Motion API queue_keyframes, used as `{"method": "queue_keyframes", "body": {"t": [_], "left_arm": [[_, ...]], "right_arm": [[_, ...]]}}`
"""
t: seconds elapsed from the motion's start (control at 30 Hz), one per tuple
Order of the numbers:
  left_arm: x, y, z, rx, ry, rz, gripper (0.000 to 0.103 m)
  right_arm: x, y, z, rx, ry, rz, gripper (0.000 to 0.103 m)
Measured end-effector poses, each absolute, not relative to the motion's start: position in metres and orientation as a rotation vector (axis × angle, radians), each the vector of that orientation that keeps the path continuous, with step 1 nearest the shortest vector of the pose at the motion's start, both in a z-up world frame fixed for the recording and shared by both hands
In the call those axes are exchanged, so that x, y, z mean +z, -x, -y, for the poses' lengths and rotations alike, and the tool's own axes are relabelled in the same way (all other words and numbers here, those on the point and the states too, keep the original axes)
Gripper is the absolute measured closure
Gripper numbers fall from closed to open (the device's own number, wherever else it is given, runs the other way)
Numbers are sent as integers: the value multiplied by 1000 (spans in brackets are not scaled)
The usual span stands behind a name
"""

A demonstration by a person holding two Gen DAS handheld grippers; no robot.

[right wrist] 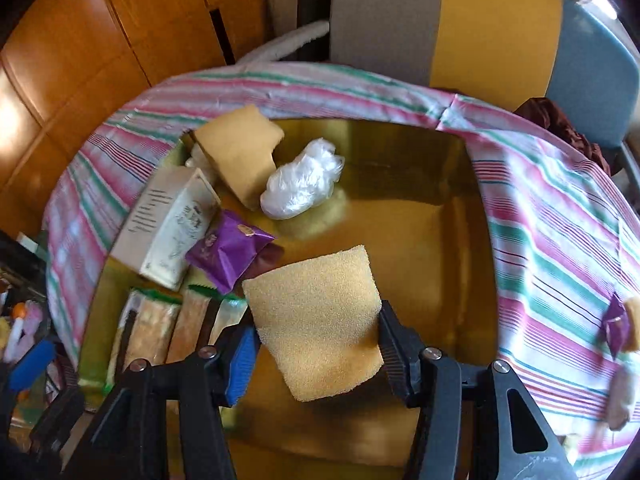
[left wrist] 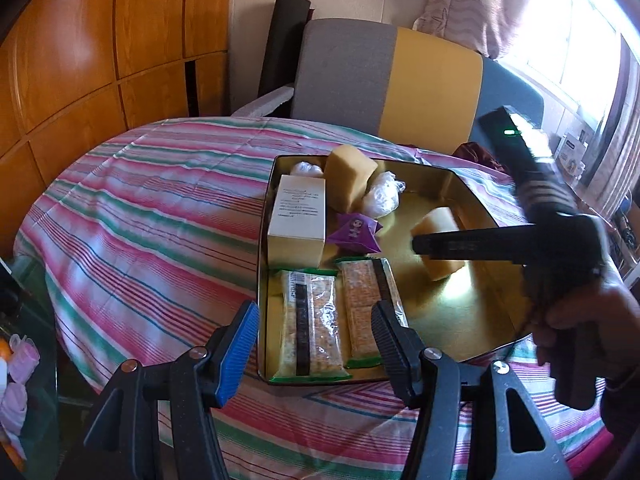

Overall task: Organize objects
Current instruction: 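Carry the sponge cake into the tray beside the bundle and open the right gripper, then move the right tool back over the remaining items while the left approaches the medicine box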

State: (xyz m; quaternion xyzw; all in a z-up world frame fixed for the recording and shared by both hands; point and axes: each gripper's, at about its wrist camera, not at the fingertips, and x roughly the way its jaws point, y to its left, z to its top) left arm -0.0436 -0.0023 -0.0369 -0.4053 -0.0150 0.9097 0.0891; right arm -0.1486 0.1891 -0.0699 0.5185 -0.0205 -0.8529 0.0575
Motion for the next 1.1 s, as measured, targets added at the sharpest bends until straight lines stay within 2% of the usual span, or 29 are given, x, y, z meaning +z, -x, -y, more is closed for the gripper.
{"method": "queue_keyframes", "body": {"t": [0.2,0.27,0.33,0.8,1.1], "left_arm": [[-39,44,8,2708,1221,61,44],[-39,44,9,2709,1222,70,44],[-38,43,9,2710,1221,71,44],[-22,31,0,2714,1163,49,44],[-16,24,-15,2698,1143,4,44]], "right_arm": [[-81,163,-167,-2549,-1586,19,41],[-76,161,-167,-2550,-1559,42,28],[-71,156,-169,-2558,-1528,62,22],[-43,118,-200,-2650,-1426,160,22],[-20,73,-257,-2757,-1362,251,19]]}}
